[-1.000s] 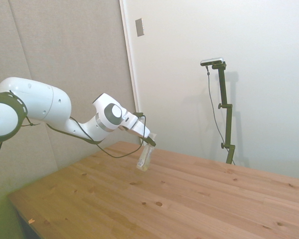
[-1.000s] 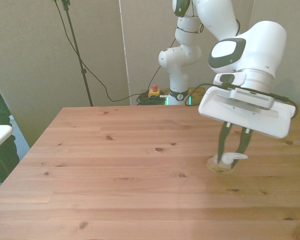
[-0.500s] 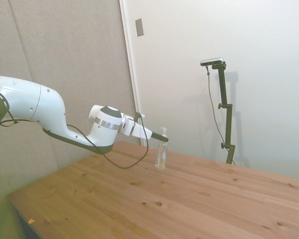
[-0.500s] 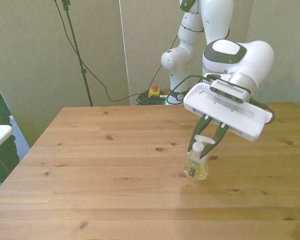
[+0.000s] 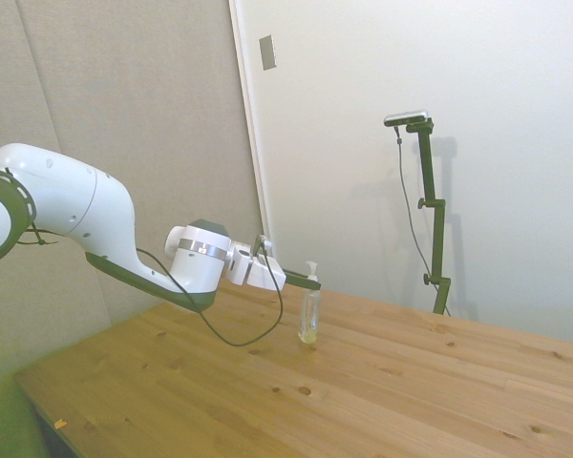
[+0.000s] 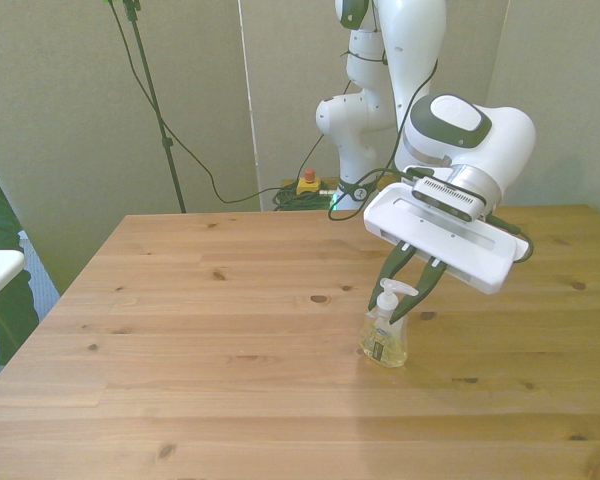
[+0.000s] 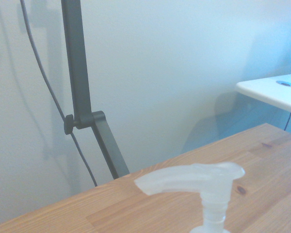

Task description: Stand the sanitizer

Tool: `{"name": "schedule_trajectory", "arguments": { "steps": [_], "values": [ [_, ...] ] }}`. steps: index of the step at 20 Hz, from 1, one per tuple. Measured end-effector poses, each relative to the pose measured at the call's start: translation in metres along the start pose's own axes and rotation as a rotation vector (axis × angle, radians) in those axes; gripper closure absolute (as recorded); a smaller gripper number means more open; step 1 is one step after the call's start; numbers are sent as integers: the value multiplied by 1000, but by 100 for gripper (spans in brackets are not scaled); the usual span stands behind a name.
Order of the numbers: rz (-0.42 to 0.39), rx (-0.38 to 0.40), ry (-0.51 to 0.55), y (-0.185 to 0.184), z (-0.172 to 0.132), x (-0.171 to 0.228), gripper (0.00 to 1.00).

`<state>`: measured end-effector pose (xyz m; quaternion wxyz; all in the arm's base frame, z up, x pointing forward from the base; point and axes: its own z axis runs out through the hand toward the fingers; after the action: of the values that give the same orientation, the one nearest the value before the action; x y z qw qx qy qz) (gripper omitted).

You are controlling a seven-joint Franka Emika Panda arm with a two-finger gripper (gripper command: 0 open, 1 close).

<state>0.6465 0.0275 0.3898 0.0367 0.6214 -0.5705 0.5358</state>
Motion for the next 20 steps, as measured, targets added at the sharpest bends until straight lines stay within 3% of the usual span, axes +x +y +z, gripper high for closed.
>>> {"name": "schedule_trajectory", "arguments": {
  "steps": [9, 10, 20],
  "values": [
    [-10, 30, 28, 4, -8, -12, 100],
    [-10, 30, 25, 4, -9, -13, 0],
    [-16, 31, 10, 7, -16, -16, 0]
  ]
}}
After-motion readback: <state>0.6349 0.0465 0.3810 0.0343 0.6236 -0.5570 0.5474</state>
